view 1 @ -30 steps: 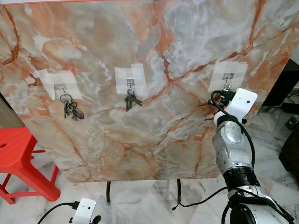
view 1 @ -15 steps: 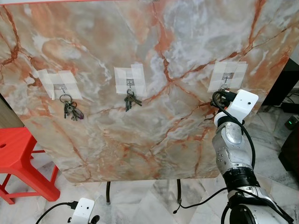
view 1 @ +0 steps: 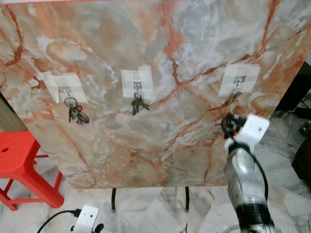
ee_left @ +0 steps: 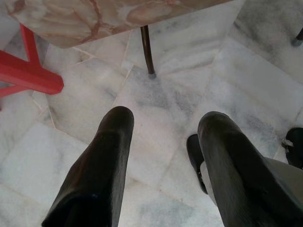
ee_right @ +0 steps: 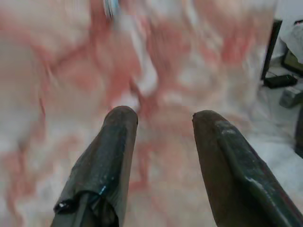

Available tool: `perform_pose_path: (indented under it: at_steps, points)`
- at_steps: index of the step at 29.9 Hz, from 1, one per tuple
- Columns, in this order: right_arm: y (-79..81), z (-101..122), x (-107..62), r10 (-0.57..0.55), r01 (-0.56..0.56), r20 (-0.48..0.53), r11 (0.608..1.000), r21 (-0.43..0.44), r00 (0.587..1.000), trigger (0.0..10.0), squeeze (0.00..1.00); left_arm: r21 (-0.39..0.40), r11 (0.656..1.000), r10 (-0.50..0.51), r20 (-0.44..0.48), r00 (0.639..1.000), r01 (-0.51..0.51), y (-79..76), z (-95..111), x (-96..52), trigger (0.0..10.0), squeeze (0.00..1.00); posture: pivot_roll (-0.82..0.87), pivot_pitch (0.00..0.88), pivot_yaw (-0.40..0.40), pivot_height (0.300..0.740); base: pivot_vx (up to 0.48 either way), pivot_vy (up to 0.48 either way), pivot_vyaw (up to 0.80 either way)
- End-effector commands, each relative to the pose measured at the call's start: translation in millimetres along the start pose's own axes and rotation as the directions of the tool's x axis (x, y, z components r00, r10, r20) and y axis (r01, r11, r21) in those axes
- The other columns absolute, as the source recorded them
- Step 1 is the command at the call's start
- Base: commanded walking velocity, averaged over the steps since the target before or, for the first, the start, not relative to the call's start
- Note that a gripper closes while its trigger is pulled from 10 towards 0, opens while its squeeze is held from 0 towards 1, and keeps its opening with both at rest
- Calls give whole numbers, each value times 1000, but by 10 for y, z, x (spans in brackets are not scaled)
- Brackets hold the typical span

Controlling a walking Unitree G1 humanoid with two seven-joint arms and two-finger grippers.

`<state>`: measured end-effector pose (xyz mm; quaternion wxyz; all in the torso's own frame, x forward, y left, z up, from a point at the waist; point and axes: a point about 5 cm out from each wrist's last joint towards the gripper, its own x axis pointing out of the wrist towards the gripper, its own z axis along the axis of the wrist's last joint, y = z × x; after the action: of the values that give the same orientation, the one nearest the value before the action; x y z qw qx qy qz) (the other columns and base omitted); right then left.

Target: Hang keys on a hook

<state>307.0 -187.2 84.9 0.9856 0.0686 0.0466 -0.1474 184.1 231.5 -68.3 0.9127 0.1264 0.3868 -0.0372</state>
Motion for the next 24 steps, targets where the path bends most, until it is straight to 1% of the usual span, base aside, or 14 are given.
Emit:
perform_pose_path:
  at_steps: [1, 5, 6, 8, 9, 14, 15, 16, 17, 18, 19, 20, 22, 24]
  points:
    - [-7, -38, -49, 15, -16, -24, 1000, -22, 1000, 10000, 0, 13, 1000, -2, -10, 1000, 2, -14, -31, -8, 10000, 0, 18, 14, -5, 740, 0, 0, 0]
    - [-93, -355, -194, 21, -34, -157, 996, -81, 987, 10000, 0, 3, 1000, 7, -9, 1000, -6, -7, -26, -6, 10000, 0, 12, 9, -6, 740, 0, 0, 0]
    - [-111, -606, -264, 32, -64, -258, 991, -117, 966, 10000, 0, 0, 1000, 10, -10, 1000, -10, -1, -19, -2, 10000, 0, 2, 6, -4, 740, 0, 0, 0]
    - [-117, -796, -323, 38, -89, -337, 987, -137, 941, 10000, 0, -5, 1000, 14, -12, 1000, -14, 5, -17, -1, 10000, 0, -10, 0, 0, 740, 0, 0, 0]
    - [-128, -1029, -421, 38, -114, -424, 981, -155, 905, 10000, 0, -20, 1000, 22, -14, 1000, -22, 13, -16, 0, 10000, 0, -16, 0, 2, 740, 0, 0, 0]
    - [-150, -1402, -676, 31, -173, -570, 965, -196, 821, 10000, 0, -63, 997, 41, -21, 999, -42, 45, 0, 10, 10000, 0, -17, 0, 4, 740, 0, 0, 0]
    - [-172, -1523, -787, 30, -183, -614, 965, -188, 789, 10000, 0, -84, 995, 50, -23, 999, -51, 68, 10, 13, 10000, 0, -19, 0, 9, 740, 0, 0, 0]
    - [-172, -1523, -787, 30, -183, -614, 965, -188, 789, 10000, 0, -84, 995, 50, -23, 999, -51, 68, 10, 13, 10000, 0, -19, 0, 9, 740, 0, 0, 0]
    - [-215, -1642, -893, 22, -173, -666, 971, -162, 745, 10000, 0, -102, 993, 55, -24, 998, -57, 82, 16, 15, 10000, 0, -26, 0, 16, 740, 0, 0, 0]
    - [-231, -1675, -923, 19, -157, -681, 977, -142, 732, 10000, 0, -107, 993, 56, -25, 998, -59, 84, 16, 15, 10000, 0, -26, 0, 16, 740, 0, 0, 0]
    - [-261, -1720, -970, 14, -80, -705, 995, -62, 709, 10000, 0, -112, 992, 58, -29, 998, -61, 87, 13, 15, 10000, 0, -32, 0, 20, 740, 0, 0, 0]
    - [-332, -1803, -1074, -8, 9, -746, 1000, -2, 666, 10000, 0, -116, 991, 61, -39, 997, -65, 93, 1, 13, 10000, 0, -34, 0, 25, 740, 0, 0, 0]
    - [-403, -1866, -1167, -30, 10, -775, 999, -30, 631, 10000, 0, -119, 990, 64, -48, 997, -70, 98, -11, 10, 10000, 0, -32, 0, 25, 740, 0, 0, 0]
    - [-477, -1929, -1276, -40, 29, -801, 999, -28, 597, 10000, 0, -140, 986, 78, -60, 995, -86, 102, -35, 4, 10000, 0, -27, 0, 19, 740, 0, 0, 0]
